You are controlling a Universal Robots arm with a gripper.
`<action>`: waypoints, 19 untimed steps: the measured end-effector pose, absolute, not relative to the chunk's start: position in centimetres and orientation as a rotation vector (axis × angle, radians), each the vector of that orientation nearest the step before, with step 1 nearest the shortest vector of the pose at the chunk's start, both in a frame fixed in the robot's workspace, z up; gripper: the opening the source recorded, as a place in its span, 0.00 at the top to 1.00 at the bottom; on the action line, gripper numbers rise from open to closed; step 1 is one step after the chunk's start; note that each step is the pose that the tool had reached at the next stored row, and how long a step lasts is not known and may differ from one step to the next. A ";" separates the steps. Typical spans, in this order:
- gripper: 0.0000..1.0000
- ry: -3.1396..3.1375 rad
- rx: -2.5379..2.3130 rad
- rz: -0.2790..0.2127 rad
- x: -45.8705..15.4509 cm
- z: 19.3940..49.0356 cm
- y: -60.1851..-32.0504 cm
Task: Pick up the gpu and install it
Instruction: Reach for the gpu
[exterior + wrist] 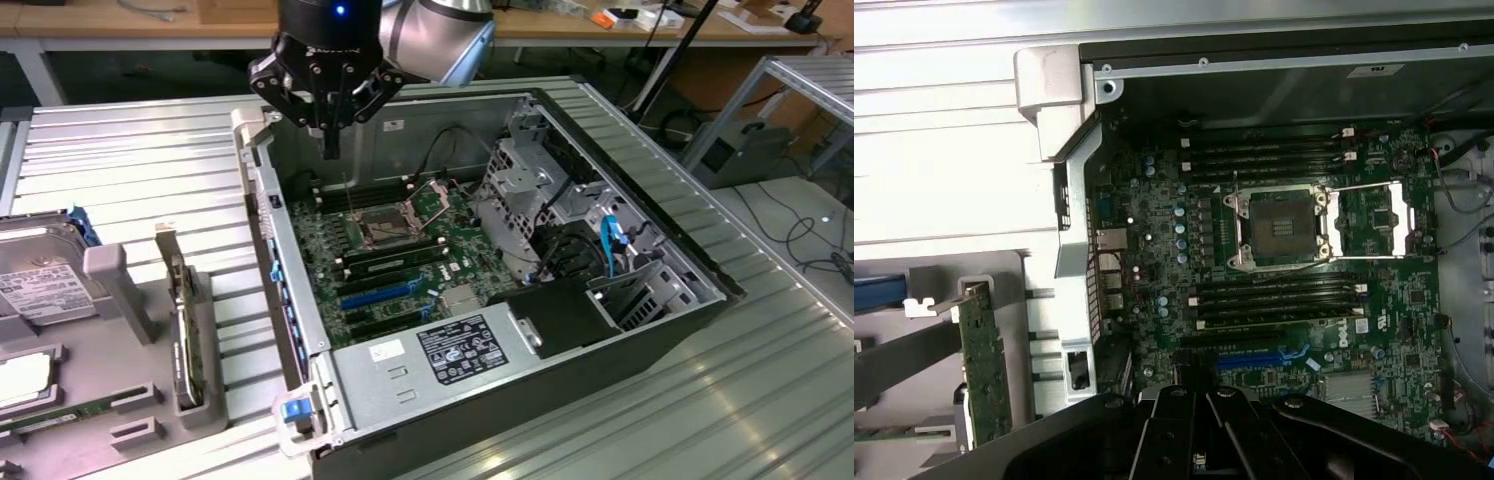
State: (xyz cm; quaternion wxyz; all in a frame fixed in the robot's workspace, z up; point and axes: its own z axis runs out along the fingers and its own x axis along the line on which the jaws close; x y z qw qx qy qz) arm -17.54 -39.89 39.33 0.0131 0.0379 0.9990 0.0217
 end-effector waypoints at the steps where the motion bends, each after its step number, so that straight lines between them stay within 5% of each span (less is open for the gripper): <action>1: 0.89 3.112 0.118 0.068 -17.6 39.3 -39.9; 19: 0.89 3.112 0.118 0.068 -18.4 39.3 -39.9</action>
